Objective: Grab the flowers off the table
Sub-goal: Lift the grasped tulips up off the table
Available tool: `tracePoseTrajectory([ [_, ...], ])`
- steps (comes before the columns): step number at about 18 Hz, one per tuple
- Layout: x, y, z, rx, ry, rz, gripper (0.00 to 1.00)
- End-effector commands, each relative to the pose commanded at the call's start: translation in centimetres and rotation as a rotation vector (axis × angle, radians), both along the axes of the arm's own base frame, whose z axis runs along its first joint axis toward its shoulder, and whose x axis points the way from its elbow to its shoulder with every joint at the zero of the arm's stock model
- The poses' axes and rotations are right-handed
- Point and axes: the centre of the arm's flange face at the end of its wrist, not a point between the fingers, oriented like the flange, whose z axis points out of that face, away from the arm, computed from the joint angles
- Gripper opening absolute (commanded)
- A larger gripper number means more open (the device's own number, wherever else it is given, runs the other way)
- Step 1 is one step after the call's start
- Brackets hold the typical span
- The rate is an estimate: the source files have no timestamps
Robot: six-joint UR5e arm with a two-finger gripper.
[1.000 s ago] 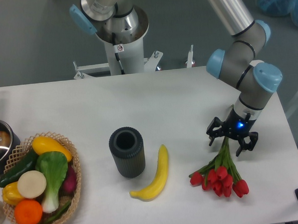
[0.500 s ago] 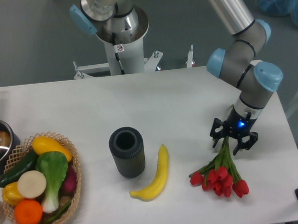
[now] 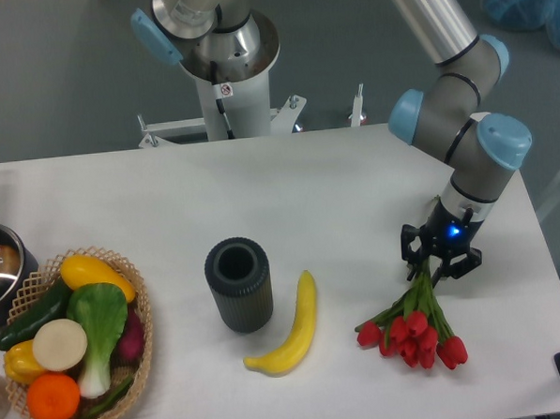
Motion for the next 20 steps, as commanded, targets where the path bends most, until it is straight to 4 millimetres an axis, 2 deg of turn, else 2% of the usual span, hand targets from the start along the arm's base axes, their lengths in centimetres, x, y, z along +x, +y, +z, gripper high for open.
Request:
tracePoseTrajectory([
  [9, 0.2, 0.0, 0.6, 0.002, 0.001, 0.014, 0.24],
  [14, 0.1, -0.1, 1.2, 0.005, 0.011, 0.015, 0.24],
  [20, 0.5, -0.4, 5.9, 0.028, 0.077, 0.020, 0.24],
])
